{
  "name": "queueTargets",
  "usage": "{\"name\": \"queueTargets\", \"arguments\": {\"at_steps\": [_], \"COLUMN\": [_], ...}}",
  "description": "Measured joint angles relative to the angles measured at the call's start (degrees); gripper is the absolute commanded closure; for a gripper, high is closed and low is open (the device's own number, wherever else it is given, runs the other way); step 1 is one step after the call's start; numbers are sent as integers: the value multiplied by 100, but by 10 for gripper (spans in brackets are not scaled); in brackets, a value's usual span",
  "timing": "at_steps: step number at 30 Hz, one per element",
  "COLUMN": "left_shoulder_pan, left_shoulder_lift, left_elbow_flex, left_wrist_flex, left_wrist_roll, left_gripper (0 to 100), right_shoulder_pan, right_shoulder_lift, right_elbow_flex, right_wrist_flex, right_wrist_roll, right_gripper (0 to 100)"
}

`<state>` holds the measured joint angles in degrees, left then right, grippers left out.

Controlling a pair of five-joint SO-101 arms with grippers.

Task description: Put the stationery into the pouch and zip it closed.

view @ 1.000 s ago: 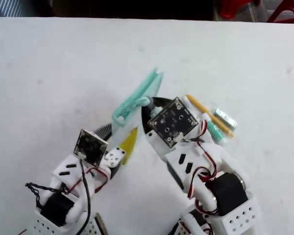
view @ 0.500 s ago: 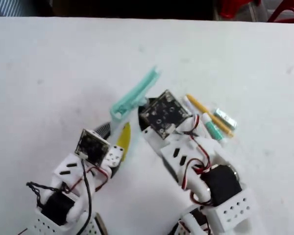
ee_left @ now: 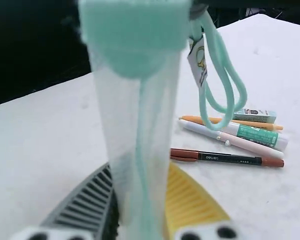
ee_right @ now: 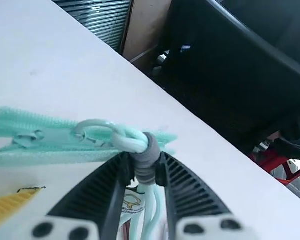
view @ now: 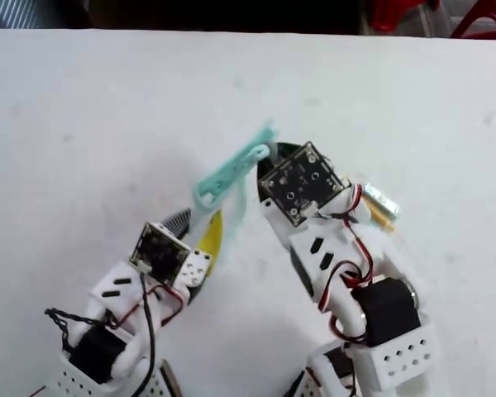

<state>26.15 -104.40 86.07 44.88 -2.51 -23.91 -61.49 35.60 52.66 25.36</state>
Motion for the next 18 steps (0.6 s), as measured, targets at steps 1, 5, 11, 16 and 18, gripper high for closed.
{"name": "queueTargets", "arguments": {"at_steps": [1, 5, 11, 16, 18], "left_shoulder_pan": [9, 9, -18, 0, 0], "left_shoulder_lift": [0, 0, -9, -9, -9], "left_elbow_flex": [0, 0, 0, 0, 0], "left_wrist_flex": [18, 35, 35, 35, 44], "left_wrist_roll": [0, 0, 0, 0, 0], "left_gripper": [979, 979, 979, 979, 979], "right_shoulder_pan": [53, 290, 580, 835, 923], "right_shoulder_lift": [0, 255, 888, 1363, 1556], "right_elbow_flex": [0, 0, -70, -378, -527], "right_wrist_flex": [-53, -273, -457, -457, -457], "right_wrist_roll": [0, 18, 26, 18, 18], "right_gripper": [981, 981, 981, 981, 981]}}
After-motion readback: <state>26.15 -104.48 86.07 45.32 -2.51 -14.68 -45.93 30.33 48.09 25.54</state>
